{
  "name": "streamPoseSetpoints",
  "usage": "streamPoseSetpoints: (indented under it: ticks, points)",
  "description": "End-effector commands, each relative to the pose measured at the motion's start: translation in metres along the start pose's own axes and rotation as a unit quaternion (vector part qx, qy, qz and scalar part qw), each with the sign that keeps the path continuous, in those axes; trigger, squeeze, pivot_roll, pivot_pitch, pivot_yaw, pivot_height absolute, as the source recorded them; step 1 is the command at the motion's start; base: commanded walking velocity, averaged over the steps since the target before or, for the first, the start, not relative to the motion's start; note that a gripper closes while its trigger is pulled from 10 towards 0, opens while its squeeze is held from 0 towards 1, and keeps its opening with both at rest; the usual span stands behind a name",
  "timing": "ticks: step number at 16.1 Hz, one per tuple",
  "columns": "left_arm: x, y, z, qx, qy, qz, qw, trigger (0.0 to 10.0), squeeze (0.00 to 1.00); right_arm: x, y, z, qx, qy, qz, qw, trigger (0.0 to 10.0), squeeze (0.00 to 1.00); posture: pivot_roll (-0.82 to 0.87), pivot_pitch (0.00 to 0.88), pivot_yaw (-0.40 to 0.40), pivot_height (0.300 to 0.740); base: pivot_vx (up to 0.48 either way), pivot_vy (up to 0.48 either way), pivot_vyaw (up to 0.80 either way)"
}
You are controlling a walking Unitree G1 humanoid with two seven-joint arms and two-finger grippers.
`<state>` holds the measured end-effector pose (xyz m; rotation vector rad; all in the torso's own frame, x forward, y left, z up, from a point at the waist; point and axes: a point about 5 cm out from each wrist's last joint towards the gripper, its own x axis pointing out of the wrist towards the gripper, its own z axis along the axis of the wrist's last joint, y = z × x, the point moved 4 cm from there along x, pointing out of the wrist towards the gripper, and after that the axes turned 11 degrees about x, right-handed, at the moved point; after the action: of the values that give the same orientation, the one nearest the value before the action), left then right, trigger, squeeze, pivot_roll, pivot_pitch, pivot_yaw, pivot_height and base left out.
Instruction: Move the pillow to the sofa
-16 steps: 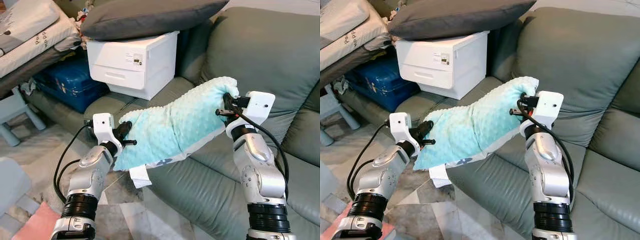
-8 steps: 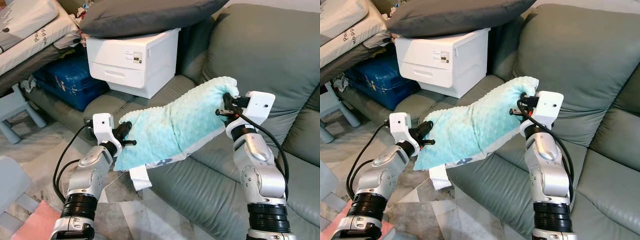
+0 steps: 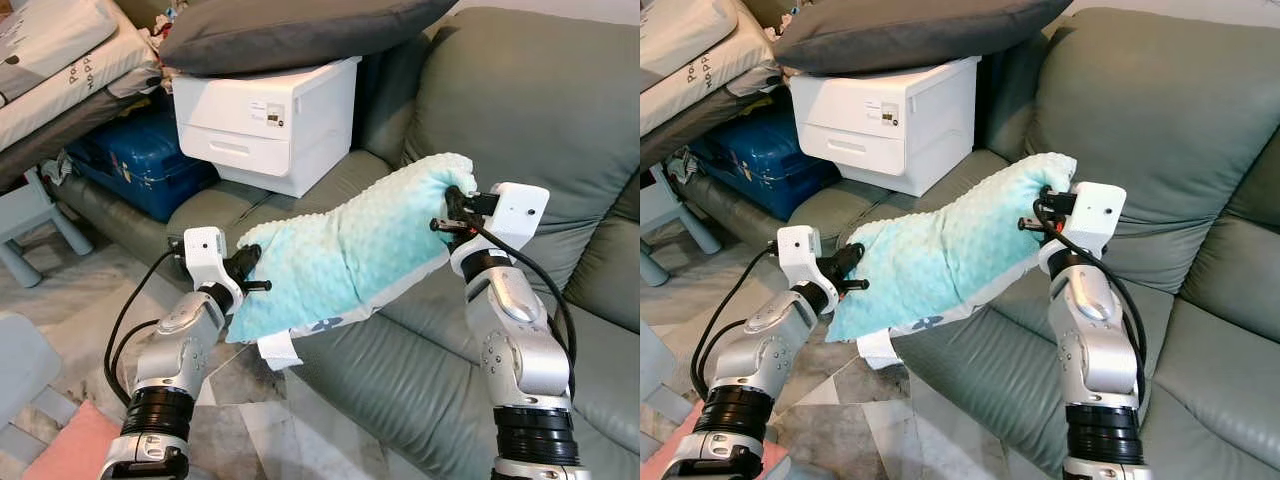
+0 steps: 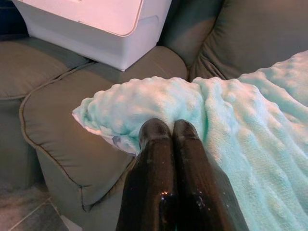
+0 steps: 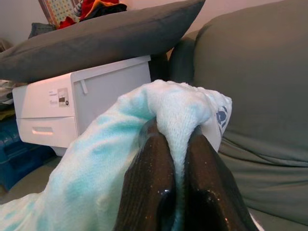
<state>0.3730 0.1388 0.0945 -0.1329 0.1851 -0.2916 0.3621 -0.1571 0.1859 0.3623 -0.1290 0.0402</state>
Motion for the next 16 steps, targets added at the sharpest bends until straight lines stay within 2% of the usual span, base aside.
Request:
streamPoseSetpoints:
  ticks: [1,3,6,9,15,16]
  points:
    - [-0.002,0.006,0.007,0.01,-0.004,0.011,1.0,10.0,0.0,0.0,0.005,0.002,0.004,-0.004,0.007,1.0,10.0,0.0,-0.16,0.008,0.065,0.74,0.0,0.0,0.0]
    - [-0.002,0.006,0.006,0.011,-0.004,0.012,1.0,10.0,0.0,0.0,0.004,0.001,0.001,0.0,0.007,1.0,10.0,0.0,-0.16,0.007,0.066,0.74,0.0,0.0,0.0]
    - [0.0,0.004,0.006,0.013,-0.003,0.01,1.0,10.0,0.0,0.0,0.002,0.0,0.0,0.001,0.005,1.0,10.0,0.0,-0.16,0.002,0.066,0.74,0.0,0.0,-0.78]
    - [0.001,0.01,0.012,0.015,-0.01,0.024,1.0,10.0,0.0,0.0,0.004,0.0,0.003,0.0,0.004,1.0,10.0,0.0,-0.16,0.014,0.068,0.74,0.0,0.0,-0.78]
    - [0.001,0.018,0.014,0.044,-0.014,0.043,0.998,10.0,0.0,-0.001,0.001,0.001,0.002,0.001,0.0,1.0,10.0,0.0,-0.16,0.012,0.069,0.74,0.0,0.0,-0.78]
    - [0.001,0.02,0.014,0.07,-0.013,0.049,0.996,10.0,0.0,-0.001,0.001,0.0,0.001,0.002,0.0,1.0,10.0,0.0,-0.16,0.01,0.071,0.74,0.0,0.0,-0.78]
